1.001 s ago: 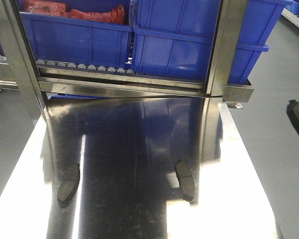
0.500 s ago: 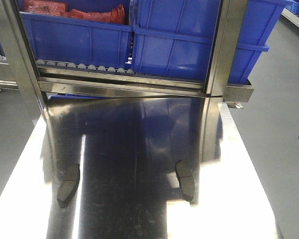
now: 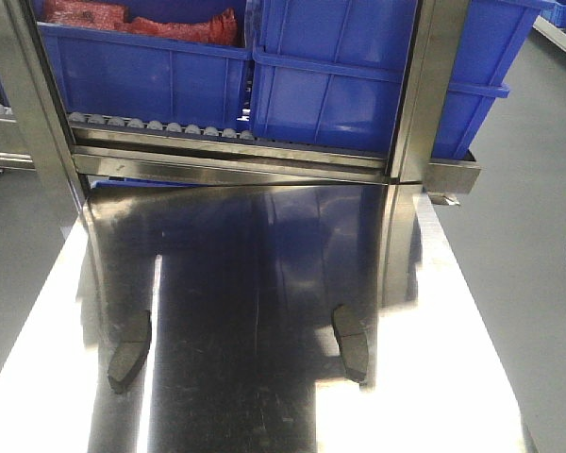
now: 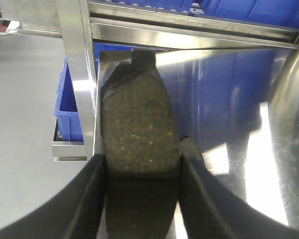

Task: Move and align brake pads A on conveyor
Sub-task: 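Lift the brake pad with the right gripper, holding both pads, then turn the base away from the table holding both brake pads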

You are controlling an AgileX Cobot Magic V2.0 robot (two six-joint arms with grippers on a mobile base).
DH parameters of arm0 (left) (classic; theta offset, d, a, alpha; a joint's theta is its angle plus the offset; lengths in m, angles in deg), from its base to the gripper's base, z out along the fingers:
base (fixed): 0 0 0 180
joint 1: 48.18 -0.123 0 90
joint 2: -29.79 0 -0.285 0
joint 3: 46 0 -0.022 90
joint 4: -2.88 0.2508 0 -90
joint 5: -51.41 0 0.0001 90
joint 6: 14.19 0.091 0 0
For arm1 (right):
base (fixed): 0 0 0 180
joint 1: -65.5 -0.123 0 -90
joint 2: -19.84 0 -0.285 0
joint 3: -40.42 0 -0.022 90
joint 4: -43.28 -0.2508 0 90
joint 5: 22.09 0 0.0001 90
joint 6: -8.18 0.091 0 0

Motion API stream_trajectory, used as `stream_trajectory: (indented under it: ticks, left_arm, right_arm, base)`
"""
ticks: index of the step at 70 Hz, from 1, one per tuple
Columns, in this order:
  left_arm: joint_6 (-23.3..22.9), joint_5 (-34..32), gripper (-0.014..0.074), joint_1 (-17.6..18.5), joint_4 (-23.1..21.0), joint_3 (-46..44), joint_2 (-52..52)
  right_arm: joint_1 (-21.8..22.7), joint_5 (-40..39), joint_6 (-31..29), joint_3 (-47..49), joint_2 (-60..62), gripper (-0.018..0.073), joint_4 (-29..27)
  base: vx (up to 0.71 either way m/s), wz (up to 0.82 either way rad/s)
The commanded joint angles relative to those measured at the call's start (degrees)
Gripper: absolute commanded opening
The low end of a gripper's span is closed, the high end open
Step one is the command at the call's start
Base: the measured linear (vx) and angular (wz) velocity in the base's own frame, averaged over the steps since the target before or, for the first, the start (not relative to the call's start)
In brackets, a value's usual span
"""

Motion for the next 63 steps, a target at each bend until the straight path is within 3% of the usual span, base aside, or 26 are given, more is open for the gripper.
stream_trajectory:
  ticks: [1, 34, 63]
  left_arm:
    - [-0.02, -4.89, -0.0006, 0.41, -0.88, -1.63, 0.23]
    - [-0.02, -4.89, -0.0006, 0.41, -0.88, -1.63, 0.23]
    - [-0.02, -4.89, -0.0006, 0.41, -0.88, -1.63, 0.23]
  right_arm:
    - [0.01, -5.95, -0.07, 1.82, -0.16, -0.0004, 0.80]
    - [0.01, -5.95, -0.07, 1.82, -0.16, -0.0004, 0.80]
    - [0.01, -5.95, -0.07, 1.82, -0.16, -0.0004, 0.80]
  base:
    - [0.00, 0.00]
    - [-0.02, 0.08]
    - [-0.09, 0.53]
